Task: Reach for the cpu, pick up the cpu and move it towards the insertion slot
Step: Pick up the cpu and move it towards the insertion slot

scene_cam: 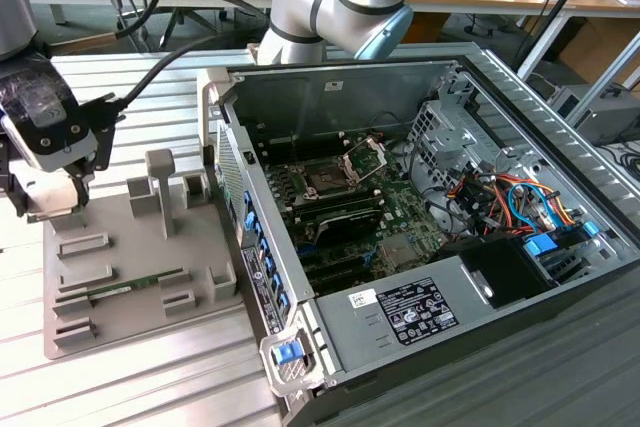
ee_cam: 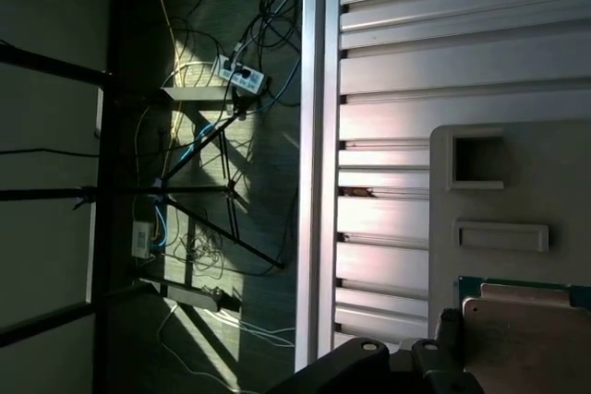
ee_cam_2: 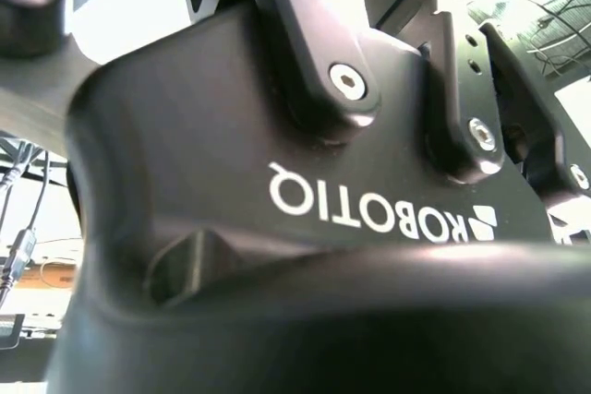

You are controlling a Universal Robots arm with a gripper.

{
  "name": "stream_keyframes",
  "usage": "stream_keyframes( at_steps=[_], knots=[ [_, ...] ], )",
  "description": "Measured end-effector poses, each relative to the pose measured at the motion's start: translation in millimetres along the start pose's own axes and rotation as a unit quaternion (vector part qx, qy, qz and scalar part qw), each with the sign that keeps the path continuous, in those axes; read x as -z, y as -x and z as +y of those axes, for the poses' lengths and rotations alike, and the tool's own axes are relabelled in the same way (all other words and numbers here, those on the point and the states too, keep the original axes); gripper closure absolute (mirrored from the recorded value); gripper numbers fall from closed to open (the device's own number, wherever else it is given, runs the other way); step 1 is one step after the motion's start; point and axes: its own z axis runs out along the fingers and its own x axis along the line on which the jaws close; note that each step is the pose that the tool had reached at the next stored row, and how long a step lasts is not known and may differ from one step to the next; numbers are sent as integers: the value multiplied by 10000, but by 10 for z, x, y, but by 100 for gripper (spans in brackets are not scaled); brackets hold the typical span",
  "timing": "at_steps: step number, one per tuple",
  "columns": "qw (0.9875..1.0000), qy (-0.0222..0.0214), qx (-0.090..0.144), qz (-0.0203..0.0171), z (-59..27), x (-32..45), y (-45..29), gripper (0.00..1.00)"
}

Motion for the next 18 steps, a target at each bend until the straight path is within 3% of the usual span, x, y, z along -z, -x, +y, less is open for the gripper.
stream_keyframes(
  at_steps=[18],
  knots=[
    [10000,0,0,0,1,183,1,45]
  ],
)
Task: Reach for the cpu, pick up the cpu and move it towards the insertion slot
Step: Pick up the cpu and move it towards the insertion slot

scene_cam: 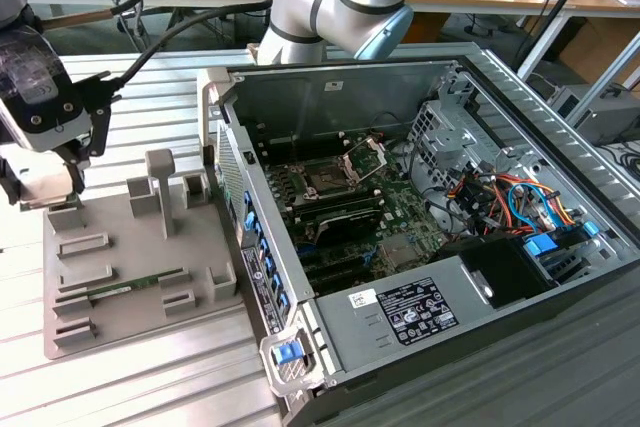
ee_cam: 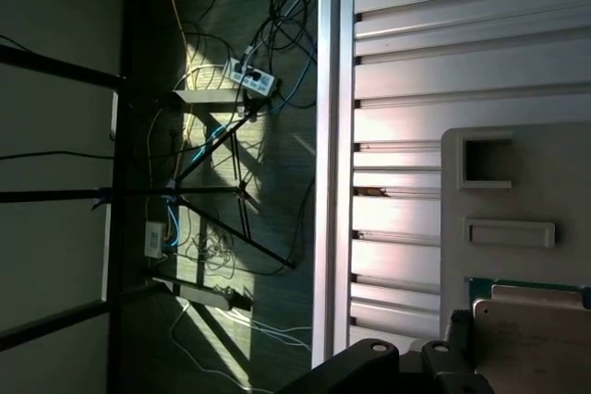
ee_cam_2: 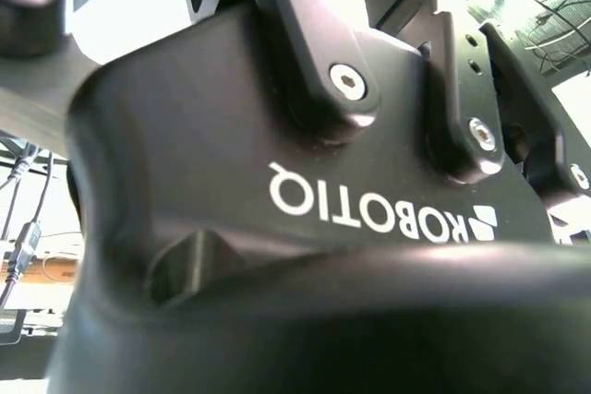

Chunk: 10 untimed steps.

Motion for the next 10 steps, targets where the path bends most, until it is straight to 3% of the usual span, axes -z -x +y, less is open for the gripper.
stream_keyframes(
  at_steps=[10],
  knots=[
    [10000,0,0,0,0,44,1,45]
  ],
)
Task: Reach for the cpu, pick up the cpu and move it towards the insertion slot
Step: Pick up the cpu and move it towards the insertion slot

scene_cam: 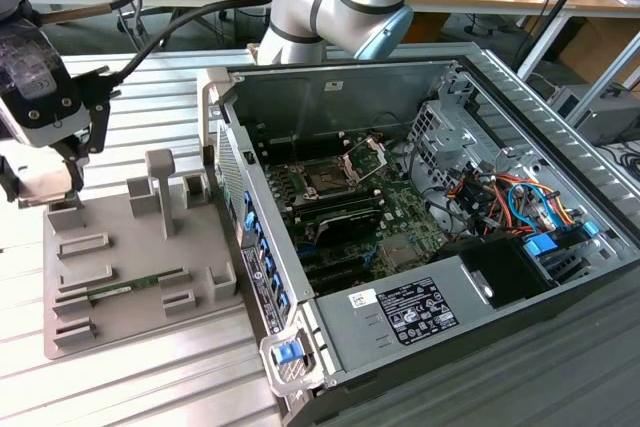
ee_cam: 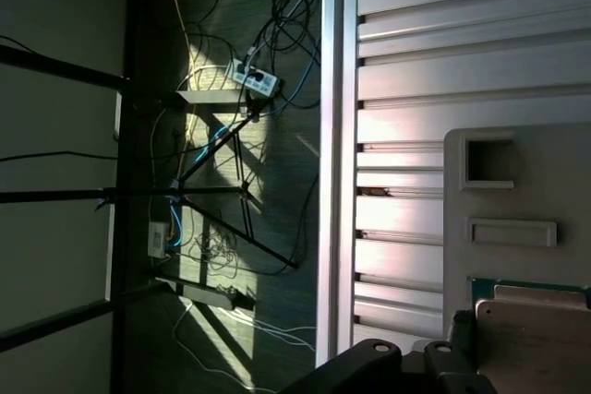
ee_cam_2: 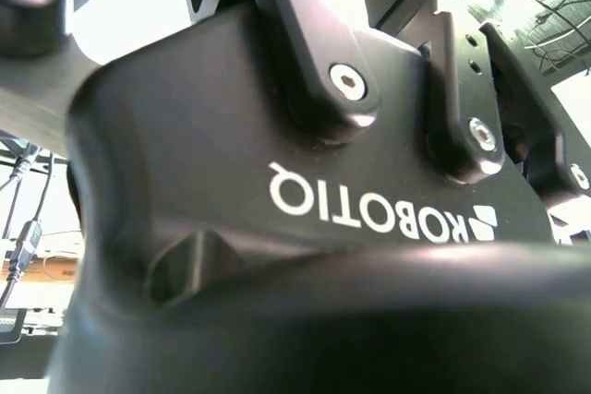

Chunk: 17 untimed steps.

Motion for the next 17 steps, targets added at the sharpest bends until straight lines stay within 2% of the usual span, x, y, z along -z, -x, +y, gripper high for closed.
stream_keyframes(
  at_steps=[17],
  knots=[
    [10000,3,0,-1,0,71,2,45]
  ],
)
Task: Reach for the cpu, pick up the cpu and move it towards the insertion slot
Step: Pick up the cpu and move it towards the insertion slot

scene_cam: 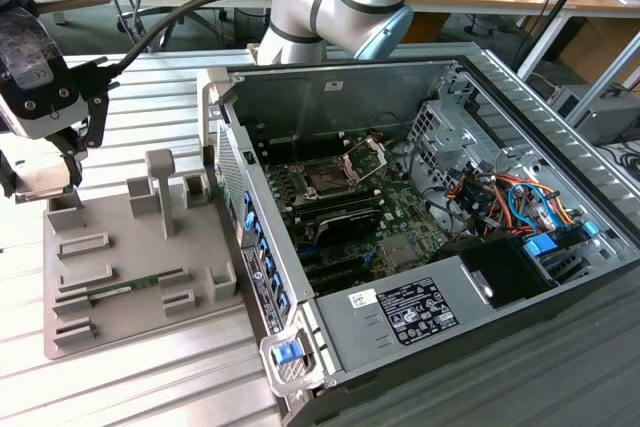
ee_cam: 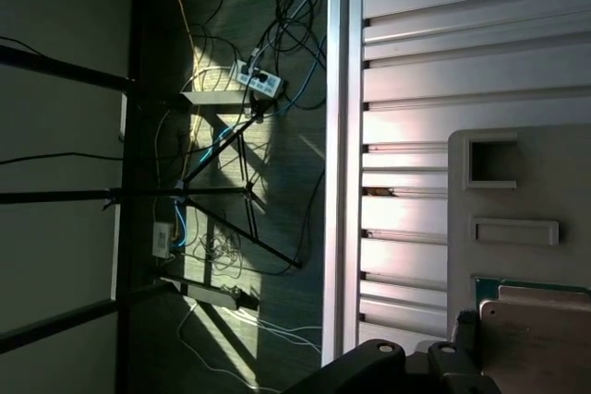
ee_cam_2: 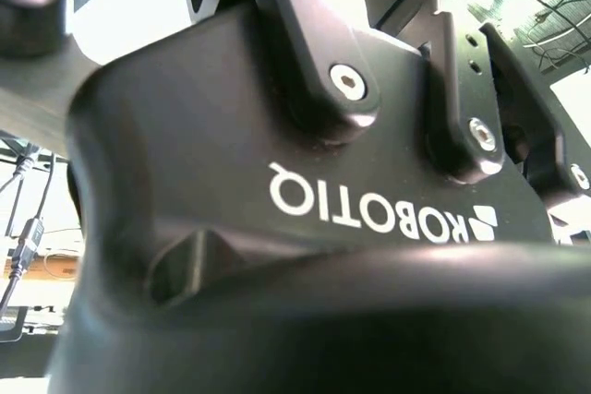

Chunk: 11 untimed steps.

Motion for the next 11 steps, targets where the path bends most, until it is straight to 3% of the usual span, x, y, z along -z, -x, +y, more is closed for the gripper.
stream_keyframes(
  at_steps=[11],
  knots=[
    [10000,0,0,1,0,23,0,45]
  ],
)
